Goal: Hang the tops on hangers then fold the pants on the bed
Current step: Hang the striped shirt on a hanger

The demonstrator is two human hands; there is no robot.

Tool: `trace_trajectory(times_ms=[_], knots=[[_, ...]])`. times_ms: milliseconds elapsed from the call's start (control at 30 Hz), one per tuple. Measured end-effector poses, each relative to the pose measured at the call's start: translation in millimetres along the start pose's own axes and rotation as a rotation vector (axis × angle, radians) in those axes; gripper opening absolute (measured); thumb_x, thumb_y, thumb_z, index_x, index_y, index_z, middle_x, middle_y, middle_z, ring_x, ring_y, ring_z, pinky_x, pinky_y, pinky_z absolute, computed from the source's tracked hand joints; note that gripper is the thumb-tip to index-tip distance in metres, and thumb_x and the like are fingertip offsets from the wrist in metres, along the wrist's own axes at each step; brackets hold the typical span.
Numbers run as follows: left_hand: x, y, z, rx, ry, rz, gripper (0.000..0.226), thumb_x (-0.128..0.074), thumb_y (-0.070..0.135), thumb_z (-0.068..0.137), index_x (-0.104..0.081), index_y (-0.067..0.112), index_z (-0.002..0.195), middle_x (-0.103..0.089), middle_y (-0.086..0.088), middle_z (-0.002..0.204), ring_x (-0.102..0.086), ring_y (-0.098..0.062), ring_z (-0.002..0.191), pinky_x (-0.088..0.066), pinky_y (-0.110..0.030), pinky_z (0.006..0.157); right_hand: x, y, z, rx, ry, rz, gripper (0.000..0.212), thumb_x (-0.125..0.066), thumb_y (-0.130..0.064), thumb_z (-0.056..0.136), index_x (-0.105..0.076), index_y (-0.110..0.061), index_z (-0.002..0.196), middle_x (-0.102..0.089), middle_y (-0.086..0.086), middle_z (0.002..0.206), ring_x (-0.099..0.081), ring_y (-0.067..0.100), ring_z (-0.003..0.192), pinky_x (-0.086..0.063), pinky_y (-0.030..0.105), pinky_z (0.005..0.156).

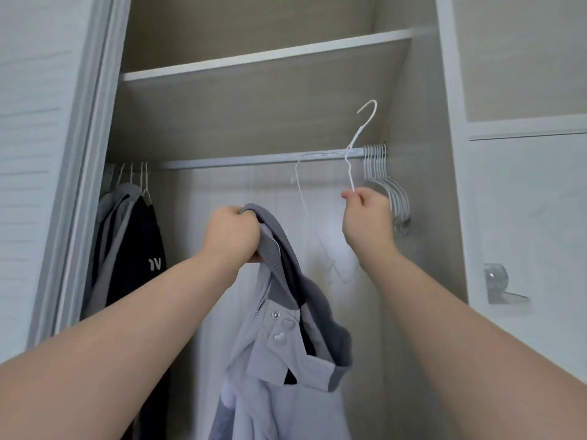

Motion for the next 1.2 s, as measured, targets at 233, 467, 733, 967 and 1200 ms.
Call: trace_trajectory(times_ms=[233, 467, 733, 967, 1200], knots=[[49.6, -1.4, -104.5, 0.051, -0.004, 0.048, 0.032, -0.040, 0.005, 0.096, -0.070, 0.003, 0.085, -0.069, -0.007, 0.071, -0.067, -0.023, 0.068, -0.054, -0.026, 0.048, 87.8, -25.1, -131.0, -0.087, -0.119, 0.271, 0.027, -0.046, -0.020, 0.103, -0.071, -0.025, 0.095, -0.034, -0.004, 0.055, -0.031, 0.011, 0.046, -0.029, 0.022, 0.042], [67.9, -23.5, -216.7, 0.179, -0.061, 0.069, 0.030, -0.040, 0.007, 0.096, -0.067, -0.005, 0.095, -0.067, -0.012, 0.082, -0.064, -0.021, 0.071, -0.054, -0.028, 0.055, 187.5, -27.2, -260.7, -0.223, -0.072, 0.393, 0.017, -0.055, -0.028, 0.095, -0.068, -0.024, 0.083, -0.033, -0.007, 0.050, -0.029, 0.010, 0.040, -0.026, 0.016, 0.042], [71.9, -74.9, -340.5, 0.332, -0.167, 0.292, 0.035, -0.042, 0.024, 0.086, -0.061, -0.004, 0.092, -0.056, -0.007, 0.072, -0.050, -0.022, 0.065, -0.042, -0.036, 0.057, 282.5, -2.0, -337.7, -0.538, -0.214, 0.307, 0.029, -0.053, -0.025, 0.102, -0.071, -0.021, 0.079, -0.032, -0.005, 0.047, -0.025, 0.012, 0.038, -0.020, 0.017, 0.041], [37.5, -96.5, -453.1, 0.612, -0.243, 0.502, 0.029, -0.041, 0.006, 0.100, -0.070, 0.003, 0.101, -0.071, -0.016, 0.085, -0.071, -0.029, 0.073, -0.060, -0.036, 0.050, 415.0, -2.4, -404.1, -0.643, -0.423, 0.280, 0.024, -0.057, -0.029, 0.096, -0.078, -0.016, 0.101, -0.027, -0.006, 0.051, -0.019, 0.013, 0.043, -0.019, 0.017, 0.043], [8.0, -118.9, -556.9, 0.769, -0.366, 0.754, 0.023, -0.045, 0.006, 0.097, -0.066, -0.001, 0.091, -0.070, -0.023, 0.082, -0.071, -0.035, 0.073, -0.063, -0.052, 0.063, 544.4, -22.3, -499.8, -0.696, -0.589, 0.044, 0.028, -0.056, -0.009, 0.100, -0.078, -0.022, 0.087, -0.032, -0.006, 0.043, -0.024, 0.011, 0.040, -0.023, 0.015, 0.042]])
Point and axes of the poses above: each hand's wrist, its own z-axis towards the middle knuckle, its own x-axis out of the back of the hand, y = z × x, the point moved 2 cm from there along z, towards the middle knuckle
